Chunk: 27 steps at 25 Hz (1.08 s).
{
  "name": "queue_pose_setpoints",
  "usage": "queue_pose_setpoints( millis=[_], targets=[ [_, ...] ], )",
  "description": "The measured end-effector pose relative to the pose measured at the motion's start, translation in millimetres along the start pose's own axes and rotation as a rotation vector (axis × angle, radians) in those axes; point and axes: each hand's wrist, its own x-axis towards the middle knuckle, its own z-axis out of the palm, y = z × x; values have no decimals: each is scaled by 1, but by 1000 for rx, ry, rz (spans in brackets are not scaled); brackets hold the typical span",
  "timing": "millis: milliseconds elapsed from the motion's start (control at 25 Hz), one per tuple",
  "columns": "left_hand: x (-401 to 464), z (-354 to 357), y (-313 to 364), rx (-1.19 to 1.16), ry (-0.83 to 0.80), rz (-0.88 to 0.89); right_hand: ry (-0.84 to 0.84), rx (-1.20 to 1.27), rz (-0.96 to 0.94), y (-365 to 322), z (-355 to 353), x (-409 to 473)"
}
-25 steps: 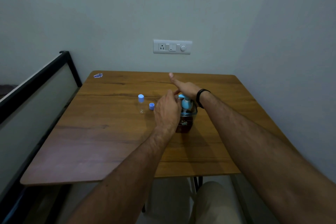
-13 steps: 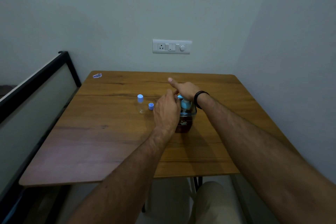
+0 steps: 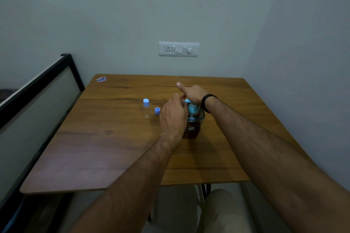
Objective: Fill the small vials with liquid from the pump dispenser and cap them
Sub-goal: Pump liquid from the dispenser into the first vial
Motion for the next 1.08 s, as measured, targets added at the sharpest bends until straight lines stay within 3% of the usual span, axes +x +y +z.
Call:
queue_pose_setpoints(
  millis=[160,400,600,800,1000,1080],
  targets=[
    [1,0,0,-1,7,-6,-120,47,76,-4,-8,-4],
    [0,-2,0,4,-12,3,16,-28,-3,1,1,6],
    [0,-2,1,-5,-8,8,-140,30,57,-4,-8,-3],
    [-1,-2,1,-3,3,6,8,-33,-10,2,1,7],
    [0,-2,1,-18,-2,-3,-152,54,85,-3,-10,0],
    [-1,-4,2,-8,7,-3,-125,35,60,-3,-6,1]
  ],
)
